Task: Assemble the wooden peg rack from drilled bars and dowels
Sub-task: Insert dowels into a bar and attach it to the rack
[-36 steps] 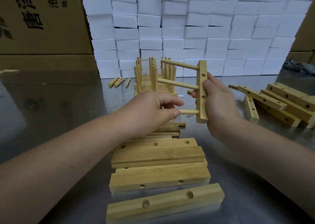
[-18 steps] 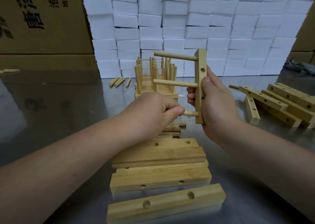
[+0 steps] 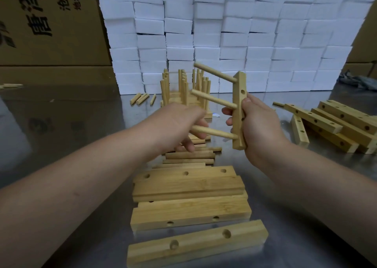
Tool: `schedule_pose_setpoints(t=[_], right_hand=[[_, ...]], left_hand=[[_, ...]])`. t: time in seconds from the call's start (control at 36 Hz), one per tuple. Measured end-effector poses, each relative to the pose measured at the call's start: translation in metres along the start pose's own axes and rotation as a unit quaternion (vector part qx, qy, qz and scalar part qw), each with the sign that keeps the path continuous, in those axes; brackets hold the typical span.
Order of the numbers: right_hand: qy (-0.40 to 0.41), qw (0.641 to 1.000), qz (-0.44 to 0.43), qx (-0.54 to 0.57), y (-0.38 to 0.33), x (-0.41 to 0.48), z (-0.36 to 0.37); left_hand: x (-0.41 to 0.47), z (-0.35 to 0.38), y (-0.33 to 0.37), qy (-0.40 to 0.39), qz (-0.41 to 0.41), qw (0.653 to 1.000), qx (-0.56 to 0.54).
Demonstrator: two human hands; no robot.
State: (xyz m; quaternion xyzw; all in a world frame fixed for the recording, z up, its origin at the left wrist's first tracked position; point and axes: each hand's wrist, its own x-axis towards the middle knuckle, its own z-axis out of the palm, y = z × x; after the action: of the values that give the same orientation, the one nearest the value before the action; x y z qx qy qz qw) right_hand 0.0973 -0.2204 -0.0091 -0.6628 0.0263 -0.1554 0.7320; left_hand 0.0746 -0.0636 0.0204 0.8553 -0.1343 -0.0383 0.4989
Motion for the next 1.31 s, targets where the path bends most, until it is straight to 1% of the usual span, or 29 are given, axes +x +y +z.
schedule_pose_setpoints(t=[0.06,0.14,0.22,0.25,0.31,0.36,0.39,0.44,0.56,0.64,0.75,0.78,0.86,0.92,0.94,1.0,1.06,1.11,1.19,1.31], right_hand=[[0.006,0.998,0.046,0.033,-0.002,0.006,-0.004],[-0.033,0.984,0.138,0.106,-0.006,0.008,-0.006],[-0.082,0.972,0.174,0.131,-0.007,0.006,-0.005],[-0.096,0.969,0.180,0.143,-0.007,0.005,-0.005],[-0.133,0.956,0.205,0.162,-0.010,0.004,-0.006],[-0.175,0.939,0.246,0.164,-0.012,0.003,-0.007],[-0.195,0.929,0.270,0.162,-0.012,0.004,-0.008],[-0.242,0.906,0.313,0.149,-0.012,0.004,-0.009],[-0.337,0.859,0.368,0.113,-0.013,0.004,-0.011],[-0.377,0.831,0.392,0.119,-0.013,0.007,-0.015],[-0.403,0.796,0.418,0.172,-0.010,0.014,-0.021],[-0.407,0.794,0.414,0.180,-0.009,0.016,-0.022],[-0.406,0.797,0.394,0.214,-0.005,0.020,-0.026],[-0.382,0.804,0.382,0.248,-0.002,0.022,-0.030],[-0.359,0.816,0.367,0.264,-0.001,0.022,-0.030],[-0.304,0.855,0.319,0.273,0.003,0.023,-0.031],[-0.248,0.894,0.269,0.258,0.008,0.025,-0.030],[-0.201,0.921,0.233,0.240,0.013,0.026,-0.028],[-0.162,0.942,0.204,0.211,0.018,0.027,-0.025],[-0.151,0.950,0.192,0.194,0.022,0.026,-0.023]], left_hand=[[0.002,-0.003,-0.003,0.000,-0.008,1.000,-0.026],[0.006,-0.006,-0.009,0.030,0.002,0.998,-0.047],[0.009,-0.010,-0.011,0.057,0.033,0.992,-0.104],[0.011,-0.012,-0.012,0.074,0.035,0.991,-0.106],[0.015,-0.012,-0.015,0.116,0.021,0.990,-0.072],[0.019,-0.013,-0.021,0.137,0.009,0.991,0.006],[0.020,-0.013,-0.024,0.130,0.008,0.991,0.040],[0.021,-0.014,-0.031,0.090,0.016,0.993,0.072],[0.021,-0.018,-0.035,0.040,0.044,0.994,0.086],[0.019,-0.019,-0.038,0.003,0.051,0.996,0.074],[0.019,-0.022,-0.039,0.014,0.071,0.991,0.110],[0.020,-0.023,-0.039,0.019,0.071,0.991,0.109],[0.022,-0.029,-0.041,0.038,0.070,0.993,0.091],[0.024,-0.032,-0.044,0.061,0.062,0.993,0.083],[0.025,-0.034,-0.046,0.077,0.054,0.992,0.080],[0.028,-0.039,-0.052,0.110,0.038,0.990,0.078],[0.032,-0.044,-0.059,0.142,0.023,0.987,0.076],[0.035,-0.048,-0.067,0.173,0.002,0.982,0.073],[0.040,-0.051,-0.079,0.195,-0.027,0.975,0.106],[0.044,-0.053,-0.092,0.203,-0.051,0.960,0.185]])
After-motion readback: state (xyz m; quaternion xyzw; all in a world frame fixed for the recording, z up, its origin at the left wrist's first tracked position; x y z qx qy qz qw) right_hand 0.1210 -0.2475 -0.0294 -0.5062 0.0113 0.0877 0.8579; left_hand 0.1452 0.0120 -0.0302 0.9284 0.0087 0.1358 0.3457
